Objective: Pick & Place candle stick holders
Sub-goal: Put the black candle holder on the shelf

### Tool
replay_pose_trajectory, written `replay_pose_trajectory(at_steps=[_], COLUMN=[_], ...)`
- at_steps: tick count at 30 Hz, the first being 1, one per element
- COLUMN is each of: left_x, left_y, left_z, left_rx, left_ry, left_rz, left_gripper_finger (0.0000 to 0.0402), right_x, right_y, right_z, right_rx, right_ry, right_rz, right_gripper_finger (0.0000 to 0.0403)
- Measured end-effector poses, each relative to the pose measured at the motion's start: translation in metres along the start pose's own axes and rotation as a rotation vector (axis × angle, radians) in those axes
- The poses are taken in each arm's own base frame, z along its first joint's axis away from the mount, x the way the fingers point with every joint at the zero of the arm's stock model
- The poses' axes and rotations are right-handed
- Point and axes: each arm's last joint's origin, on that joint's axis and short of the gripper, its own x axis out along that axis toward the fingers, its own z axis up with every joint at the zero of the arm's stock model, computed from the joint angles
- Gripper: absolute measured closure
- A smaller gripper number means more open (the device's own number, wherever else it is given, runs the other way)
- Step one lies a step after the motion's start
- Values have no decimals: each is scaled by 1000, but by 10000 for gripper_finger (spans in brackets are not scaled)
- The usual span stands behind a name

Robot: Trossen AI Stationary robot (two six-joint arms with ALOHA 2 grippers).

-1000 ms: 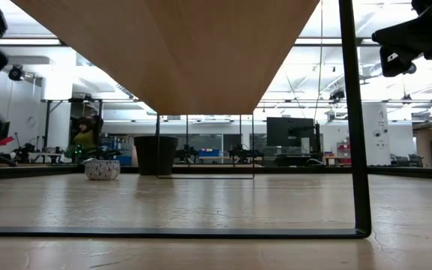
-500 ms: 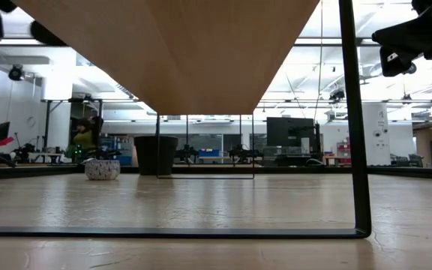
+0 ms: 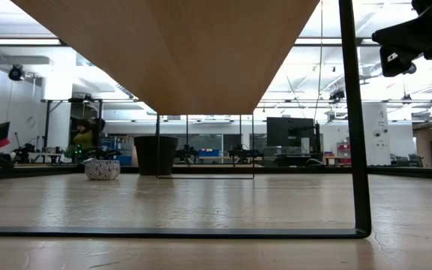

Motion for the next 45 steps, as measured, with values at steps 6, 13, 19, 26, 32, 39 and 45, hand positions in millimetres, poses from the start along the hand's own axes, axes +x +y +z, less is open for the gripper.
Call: replay_pose_trajectory(at_steps=[6,13,19,26,32,39,45], left_x=[41,84,114,142,164,173,177], left_y=[-12,-3,5,2,-6,-7,-2], left_z=[8,10,11,13,8,10,10], left_rx=[58,56,51,49,59,47,28], left_ry=[2,57,116,163,212,214,216], left_rz=[-81,-48,-20,-17,-16,-4,20], left_gripper_finger=[397,396,397,394,395,389,388], right_x=[0,0,0,0,0,0,0], right_y=[0,0,0,0,0,0,0], right_z=[0,0,0,0,0,0,0], right_rx=[0,0,0,0,0,0,0], right_ry=[0,0,0,0,0,1,0], right_rz=[0,0,0,0,0,0,0], right_gripper_finger=[394,394,394,394,394,394,394])
